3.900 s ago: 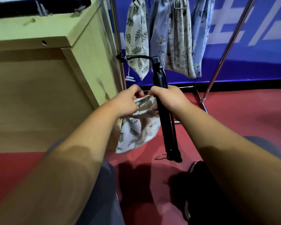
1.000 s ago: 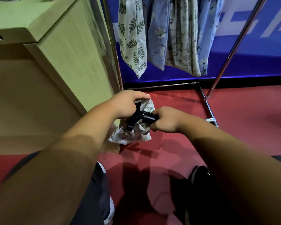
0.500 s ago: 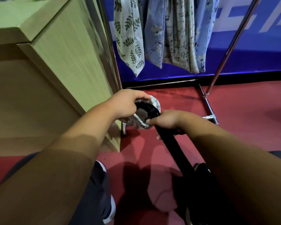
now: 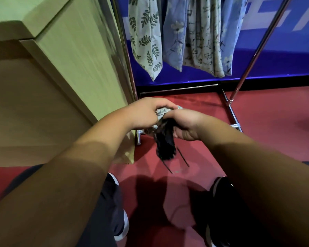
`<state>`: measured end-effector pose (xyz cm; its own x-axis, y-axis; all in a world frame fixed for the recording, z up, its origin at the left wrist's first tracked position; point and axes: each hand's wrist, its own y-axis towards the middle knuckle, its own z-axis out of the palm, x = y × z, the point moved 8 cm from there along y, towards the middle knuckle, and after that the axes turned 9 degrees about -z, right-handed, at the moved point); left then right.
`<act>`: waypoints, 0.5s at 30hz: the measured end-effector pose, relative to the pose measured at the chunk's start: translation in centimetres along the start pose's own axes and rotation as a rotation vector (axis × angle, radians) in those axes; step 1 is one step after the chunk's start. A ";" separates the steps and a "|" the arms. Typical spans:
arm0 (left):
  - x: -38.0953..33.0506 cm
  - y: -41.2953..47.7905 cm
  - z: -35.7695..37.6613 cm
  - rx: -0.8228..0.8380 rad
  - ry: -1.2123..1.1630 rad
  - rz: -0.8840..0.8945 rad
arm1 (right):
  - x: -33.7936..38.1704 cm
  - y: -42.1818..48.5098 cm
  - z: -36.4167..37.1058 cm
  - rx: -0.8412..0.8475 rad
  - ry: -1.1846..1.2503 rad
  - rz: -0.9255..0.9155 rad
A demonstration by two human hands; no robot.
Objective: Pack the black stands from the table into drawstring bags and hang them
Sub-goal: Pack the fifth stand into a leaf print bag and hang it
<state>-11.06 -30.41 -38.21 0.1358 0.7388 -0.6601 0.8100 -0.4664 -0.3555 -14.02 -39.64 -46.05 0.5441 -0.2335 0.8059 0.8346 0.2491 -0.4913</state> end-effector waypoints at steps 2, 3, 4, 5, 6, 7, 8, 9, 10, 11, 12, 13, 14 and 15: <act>0.2 -0.2 -0.5 0.032 -0.090 0.022 | 0.7 -0.1 0.2 0.009 0.094 -0.012; 0.3 -0.4 -0.7 0.048 -0.103 0.028 | 0.9 -0.3 0.4 0.020 0.133 -0.009; 0.5 -0.5 -0.9 0.060 -0.086 0.040 | 1.1 -0.5 0.5 0.030 0.168 -0.003; 0.0 -1.0 -1.1 0.064 -0.052 0.064 | 1.3 -0.6 0.5 0.025 0.194 -0.002; -0.2 -1.1 -1.3 0.068 -0.039 0.087 | 1.4 -0.8 0.5 0.014 0.213 -0.003; -0.1 -1.1 -1.5 0.083 -0.056 0.101 | 1.6 -0.8 0.4 0.006 0.230 -0.006; -0.2 -1.2 -1.6 0.110 -0.110 0.085 | 1.7 -0.8 0.4 0.000 0.236 -0.006; -0.3 -1.3 -1.3 0.134 -0.116 0.092 | 1.7 -0.7 0.2 -0.013 0.239 -0.008; -0.1 -1.1 -1.1 0.132 -0.110 0.083 | 1.7 -0.6 0.1 -0.025 0.250 -0.008; -0.1 -1.2 -1.1 0.101 -0.110 0.089 | 1.7 -0.6 0.1 -0.018 0.251 -0.006; -0.1 -1.2 -1.1 0.062 -0.118 0.102 | 1.5 -0.6 0.2 0.012 0.231 0.004; 0.0 -1.3 -1.1 0.033 -0.165 0.100 | 1.3 -0.6 0.4 0.051 0.175 0.020; 0.3 -1.4 -1.4 -0.009 -0.204 0.091 | 0.9 -0.6 0.4 0.074 0.110 0.046; 0.1 -1.5 -1.7 -0.059 -0.228 0.102 | 0.6 -0.7 0.2 0.071 0.029 0.079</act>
<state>-11.25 -28.84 -36.62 0.0921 0.5573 -0.8252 0.8312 -0.4994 -0.2445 -14.35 -39.75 -45.18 0.6108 -0.2374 0.7553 0.7815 0.3337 -0.5271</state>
